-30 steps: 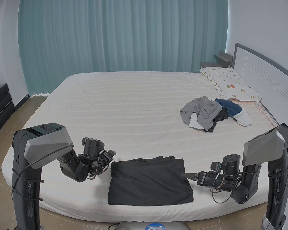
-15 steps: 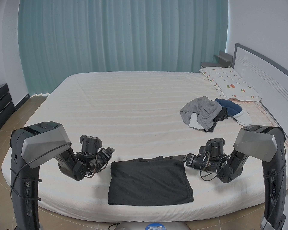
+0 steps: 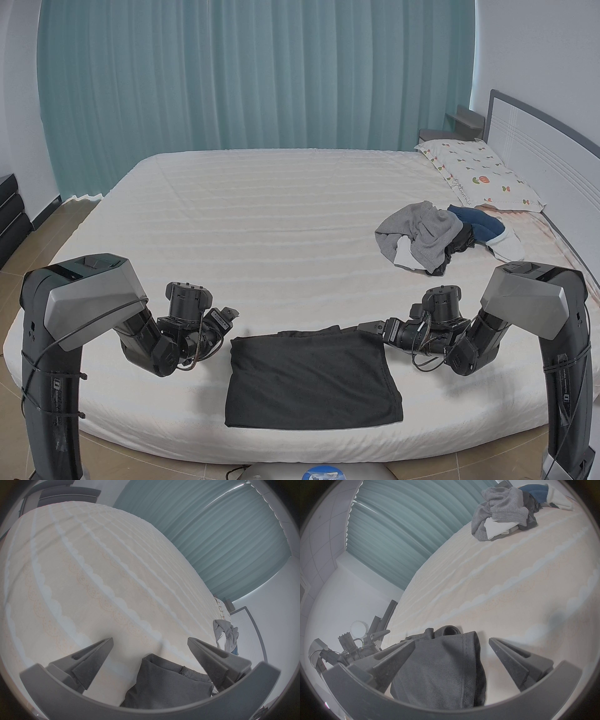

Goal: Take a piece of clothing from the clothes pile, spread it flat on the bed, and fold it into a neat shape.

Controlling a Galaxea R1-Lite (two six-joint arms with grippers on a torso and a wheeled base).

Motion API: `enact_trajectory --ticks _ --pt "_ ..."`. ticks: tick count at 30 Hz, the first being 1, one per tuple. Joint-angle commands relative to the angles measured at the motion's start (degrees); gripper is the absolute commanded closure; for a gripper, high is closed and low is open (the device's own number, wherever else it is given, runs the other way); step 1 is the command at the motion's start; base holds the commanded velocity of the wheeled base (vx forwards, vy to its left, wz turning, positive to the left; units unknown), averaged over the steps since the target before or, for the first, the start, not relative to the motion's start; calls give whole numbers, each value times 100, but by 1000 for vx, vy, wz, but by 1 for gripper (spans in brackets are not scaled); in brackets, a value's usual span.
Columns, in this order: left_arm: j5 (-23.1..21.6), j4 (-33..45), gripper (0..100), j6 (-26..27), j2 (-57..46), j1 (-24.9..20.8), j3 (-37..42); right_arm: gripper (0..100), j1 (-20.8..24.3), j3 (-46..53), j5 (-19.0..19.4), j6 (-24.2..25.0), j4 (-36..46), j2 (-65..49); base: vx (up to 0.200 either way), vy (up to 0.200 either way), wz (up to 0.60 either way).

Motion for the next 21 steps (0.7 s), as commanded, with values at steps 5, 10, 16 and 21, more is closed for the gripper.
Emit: enact_trajectory --ticks 5,10,16,21 --pt "4 -3 0 -3 0 1 -2 100 -13 10 -36 1 3 5 0 0 0" --pt "4 -3 0 -3 0 1 -2 100 -118 10 -54 9 -32 22 0 0 0" --pt "4 -3 0 -3 0 1 -2 100 -180 -52 -282 9 -59 40 0 0 0" --pt "13 -3 0 6 0 1 -2 100 -206 -87 -344 9 -24 40 0 0 0"
